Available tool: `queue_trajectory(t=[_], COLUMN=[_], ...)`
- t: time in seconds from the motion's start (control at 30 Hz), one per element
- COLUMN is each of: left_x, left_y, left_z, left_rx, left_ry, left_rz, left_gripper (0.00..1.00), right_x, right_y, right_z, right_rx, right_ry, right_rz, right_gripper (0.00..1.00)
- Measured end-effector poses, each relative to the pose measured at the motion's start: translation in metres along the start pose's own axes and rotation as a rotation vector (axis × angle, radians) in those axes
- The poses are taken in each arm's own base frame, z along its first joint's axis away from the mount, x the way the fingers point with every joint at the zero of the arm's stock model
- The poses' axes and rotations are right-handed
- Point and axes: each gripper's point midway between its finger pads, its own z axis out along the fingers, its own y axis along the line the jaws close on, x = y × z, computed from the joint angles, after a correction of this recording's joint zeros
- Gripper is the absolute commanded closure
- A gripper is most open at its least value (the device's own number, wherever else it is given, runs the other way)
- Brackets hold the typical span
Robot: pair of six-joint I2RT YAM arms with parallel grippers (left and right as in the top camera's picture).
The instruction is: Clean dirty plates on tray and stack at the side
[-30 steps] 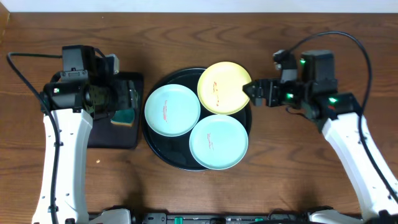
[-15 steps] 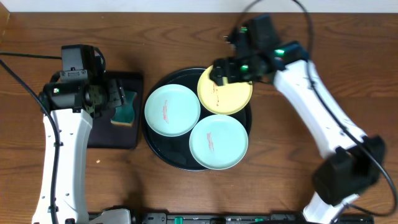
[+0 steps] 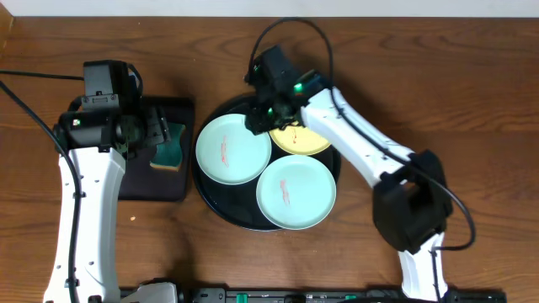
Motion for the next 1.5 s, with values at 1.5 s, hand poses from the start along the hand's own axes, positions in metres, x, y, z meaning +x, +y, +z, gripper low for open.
queue_trajectory(t=[1.5], left_x=[0.005], left_y=[-0.001], left_z=[0.023], left_rx=[-0.013], left_ry=[0.071], left_rz=[0.006], left_gripper=[0.24], right_x=[0.062], right_y=[-0.044], right_z=[0.061], right_rx=[0.226], right_ry=[0.140], right_rz=[0.244], right_gripper=[0.99])
